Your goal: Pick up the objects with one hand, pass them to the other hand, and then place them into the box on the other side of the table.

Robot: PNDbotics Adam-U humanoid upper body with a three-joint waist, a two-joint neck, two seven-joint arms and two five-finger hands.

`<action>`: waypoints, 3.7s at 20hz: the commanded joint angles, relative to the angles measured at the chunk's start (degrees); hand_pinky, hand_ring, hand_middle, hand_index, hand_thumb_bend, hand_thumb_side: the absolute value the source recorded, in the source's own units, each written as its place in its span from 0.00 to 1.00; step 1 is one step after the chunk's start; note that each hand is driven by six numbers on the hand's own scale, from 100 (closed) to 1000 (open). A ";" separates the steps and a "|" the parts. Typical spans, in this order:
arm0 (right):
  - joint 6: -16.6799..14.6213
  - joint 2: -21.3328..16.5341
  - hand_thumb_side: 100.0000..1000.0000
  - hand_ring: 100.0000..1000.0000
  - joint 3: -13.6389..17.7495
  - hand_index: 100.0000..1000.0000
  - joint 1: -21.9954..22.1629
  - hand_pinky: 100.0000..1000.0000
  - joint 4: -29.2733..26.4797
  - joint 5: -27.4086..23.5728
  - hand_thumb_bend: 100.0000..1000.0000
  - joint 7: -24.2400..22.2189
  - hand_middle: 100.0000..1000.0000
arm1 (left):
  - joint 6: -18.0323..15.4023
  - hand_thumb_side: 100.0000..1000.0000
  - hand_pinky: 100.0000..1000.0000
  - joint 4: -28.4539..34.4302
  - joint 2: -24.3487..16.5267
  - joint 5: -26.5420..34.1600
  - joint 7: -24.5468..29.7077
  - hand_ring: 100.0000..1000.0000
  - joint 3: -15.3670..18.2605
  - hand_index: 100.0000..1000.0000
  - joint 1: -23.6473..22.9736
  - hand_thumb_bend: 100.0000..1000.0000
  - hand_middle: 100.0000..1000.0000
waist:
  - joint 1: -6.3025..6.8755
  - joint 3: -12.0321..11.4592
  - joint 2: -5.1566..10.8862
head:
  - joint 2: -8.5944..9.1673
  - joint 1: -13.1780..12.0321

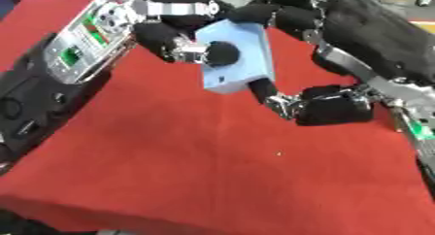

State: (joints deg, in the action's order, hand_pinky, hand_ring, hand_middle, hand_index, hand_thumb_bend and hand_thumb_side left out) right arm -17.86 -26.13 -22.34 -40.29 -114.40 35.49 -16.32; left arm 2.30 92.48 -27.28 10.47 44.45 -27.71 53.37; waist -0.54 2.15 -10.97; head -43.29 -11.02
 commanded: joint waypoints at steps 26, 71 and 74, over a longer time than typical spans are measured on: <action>1.33 -2.98 0.11 0.52 2.87 0.83 -0.87 0.79 -0.19 1.22 0.00 3.48 0.12 | -12.07 0.91 0.82 -0.27 -12.06 -6.48 3.87 0.86 7.54 0.98 -2.97 0.65 0.85 | 0.96 0.01 1.16 | -0.47 0.79; 3.07 -22.40 0.16 0.46 25.64 0.85 -2.89 0.74 77.17 -12.65 0.00 24.38 0.26 | 0.30 0.83 0.71 17.70 2.80 6.56 -15.27 0.75 33.03 0.89 -34.25 0.22 0.70 | -1.28 -7.15 -1.01 | -0.06 26.24; 1.95 -22.37 0.18 0.48 25.62 0.88 -3.06 0.74 78.42 -13.32 0.00 24.23 0.35 | 0.50 0.83 0.71 17.71 2.88 6.72 -14.98 0.75 32.95 0.89 -34.20 0.22 0.70 | -1.29 -7.32 -1.10 | -0.21 26.62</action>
State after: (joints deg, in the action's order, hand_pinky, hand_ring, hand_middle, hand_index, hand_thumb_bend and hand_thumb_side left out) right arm -15.35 -46.63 2.81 -42.36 -36.26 22.46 7.91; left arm 2.78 109.04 -23.77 16.78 29.19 5.09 18.35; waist -1.46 -5.13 -12.05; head -43.76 15.25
